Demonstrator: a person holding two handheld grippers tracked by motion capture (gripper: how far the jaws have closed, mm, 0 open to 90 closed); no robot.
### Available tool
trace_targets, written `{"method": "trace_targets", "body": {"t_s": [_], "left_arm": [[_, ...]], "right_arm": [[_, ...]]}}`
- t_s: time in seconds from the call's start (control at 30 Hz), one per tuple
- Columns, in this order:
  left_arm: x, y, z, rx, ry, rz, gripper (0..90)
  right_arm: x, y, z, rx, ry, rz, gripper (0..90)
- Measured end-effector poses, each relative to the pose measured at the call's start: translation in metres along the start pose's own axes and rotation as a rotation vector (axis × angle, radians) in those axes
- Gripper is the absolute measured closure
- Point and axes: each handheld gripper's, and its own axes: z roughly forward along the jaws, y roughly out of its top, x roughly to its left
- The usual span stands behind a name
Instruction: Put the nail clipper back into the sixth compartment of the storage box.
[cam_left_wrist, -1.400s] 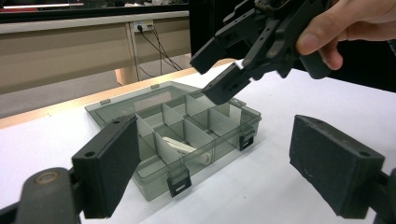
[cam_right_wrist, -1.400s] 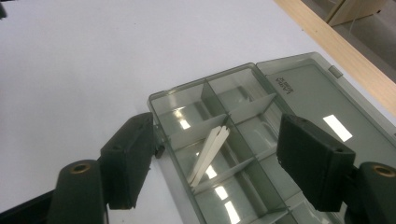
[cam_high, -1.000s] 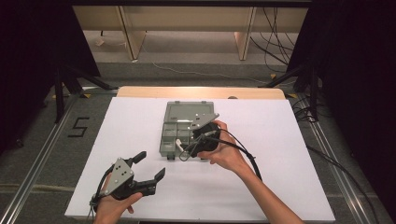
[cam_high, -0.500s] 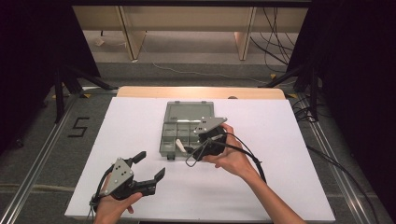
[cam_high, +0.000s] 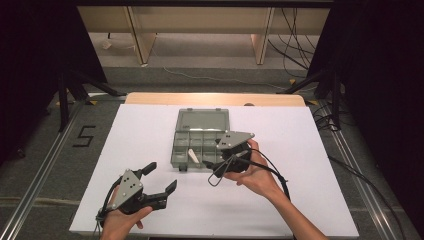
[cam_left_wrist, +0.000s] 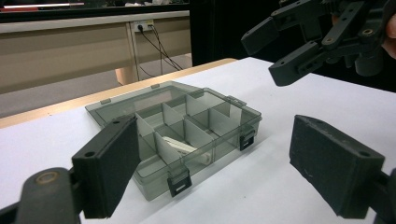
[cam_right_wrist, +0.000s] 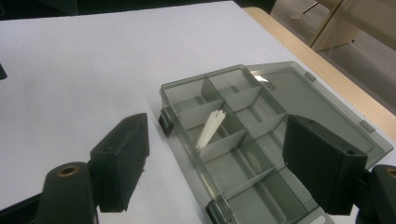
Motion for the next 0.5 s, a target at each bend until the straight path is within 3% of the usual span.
{"method": "trace_targets", "body": {"t_s": [0.5], "left_arm": [[-0.001, 0.001, -0.001, 0.003, -0.001, -0.004, 15.8]], "right_arm": [[-0.001, -0.008, -0.016, -0.052, -0.023, 0.019, 23.4]]}}
